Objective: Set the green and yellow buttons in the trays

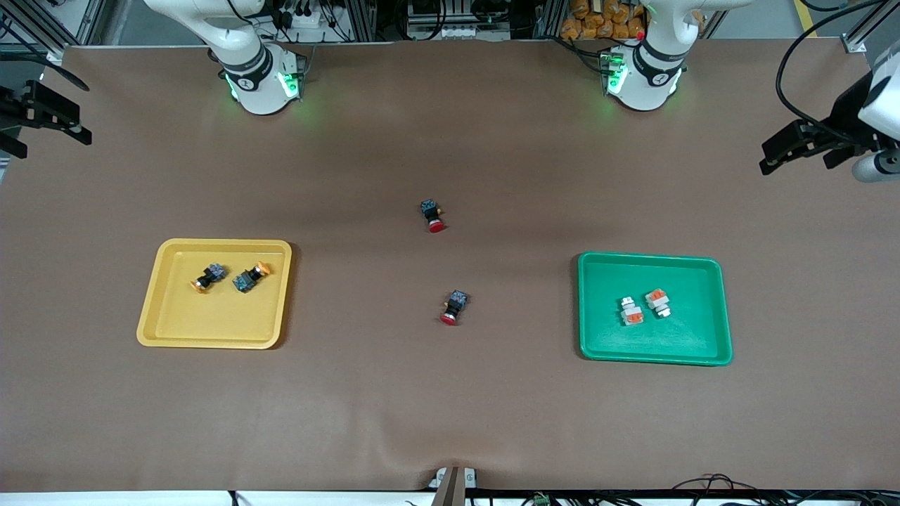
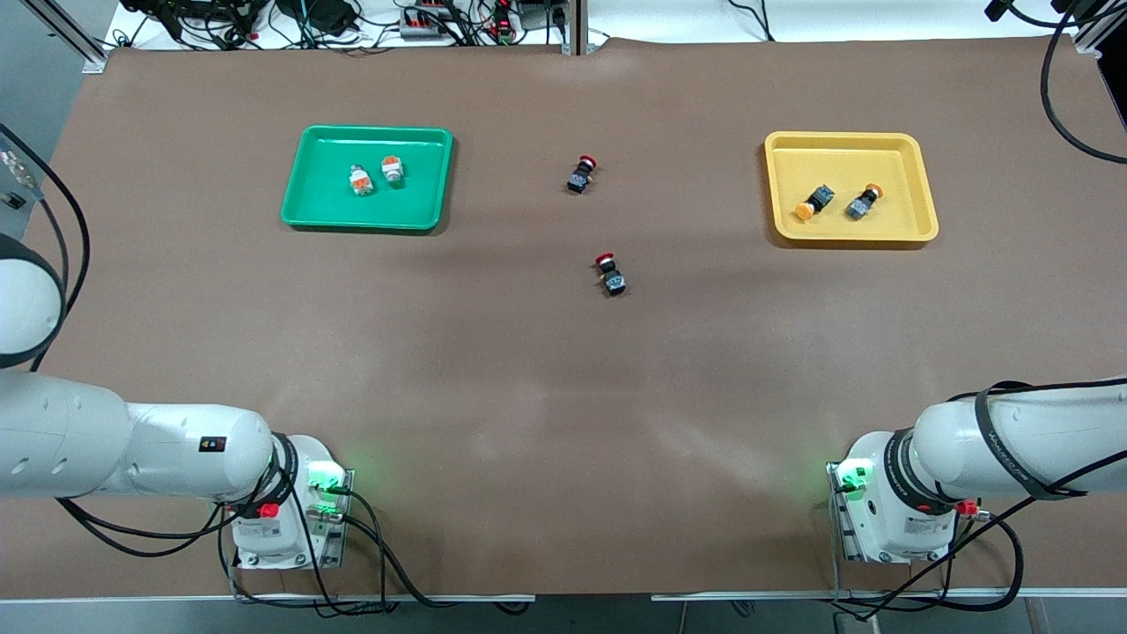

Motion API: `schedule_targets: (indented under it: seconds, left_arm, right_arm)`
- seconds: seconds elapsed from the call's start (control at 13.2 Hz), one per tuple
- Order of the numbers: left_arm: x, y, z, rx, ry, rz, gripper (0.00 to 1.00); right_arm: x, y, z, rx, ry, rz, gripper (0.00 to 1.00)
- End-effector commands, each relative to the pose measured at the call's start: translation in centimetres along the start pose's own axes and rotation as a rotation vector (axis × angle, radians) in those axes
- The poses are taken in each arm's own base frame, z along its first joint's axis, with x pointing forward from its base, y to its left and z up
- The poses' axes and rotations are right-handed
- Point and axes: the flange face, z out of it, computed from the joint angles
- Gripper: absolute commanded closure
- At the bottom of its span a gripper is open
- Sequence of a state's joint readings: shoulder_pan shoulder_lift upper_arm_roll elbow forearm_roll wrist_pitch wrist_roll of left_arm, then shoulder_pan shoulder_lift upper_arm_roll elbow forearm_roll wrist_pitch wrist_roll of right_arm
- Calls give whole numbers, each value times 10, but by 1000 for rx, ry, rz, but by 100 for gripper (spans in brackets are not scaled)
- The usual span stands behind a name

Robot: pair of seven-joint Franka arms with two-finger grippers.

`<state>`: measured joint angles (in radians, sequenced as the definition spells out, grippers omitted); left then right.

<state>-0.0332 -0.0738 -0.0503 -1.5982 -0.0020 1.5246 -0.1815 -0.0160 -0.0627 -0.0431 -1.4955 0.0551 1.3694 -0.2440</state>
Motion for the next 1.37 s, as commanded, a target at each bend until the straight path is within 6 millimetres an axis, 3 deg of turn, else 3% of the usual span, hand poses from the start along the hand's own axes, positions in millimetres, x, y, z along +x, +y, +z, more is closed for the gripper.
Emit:
schedule_targets:
  seconds: [0.0,0.46,0.91,1.29]
  left_arm:
    - [-8,-8,-3,-15,-14,-1,0]
    - [-8,2,-2,-8,-25,19,0]
    - [-6,-3,5,-5,-49,57,0]
    - [-5,-5,-10,3,-23,48,0]
  right_arm:
    - [-1,-1,-5,-20,1,-10,0]
    - [-1,0,-3,-18,-1,-8,0]
    - [-1,3,0,-16,-12,-2,0]
    - [1,4,6,-10,-32,0,0]
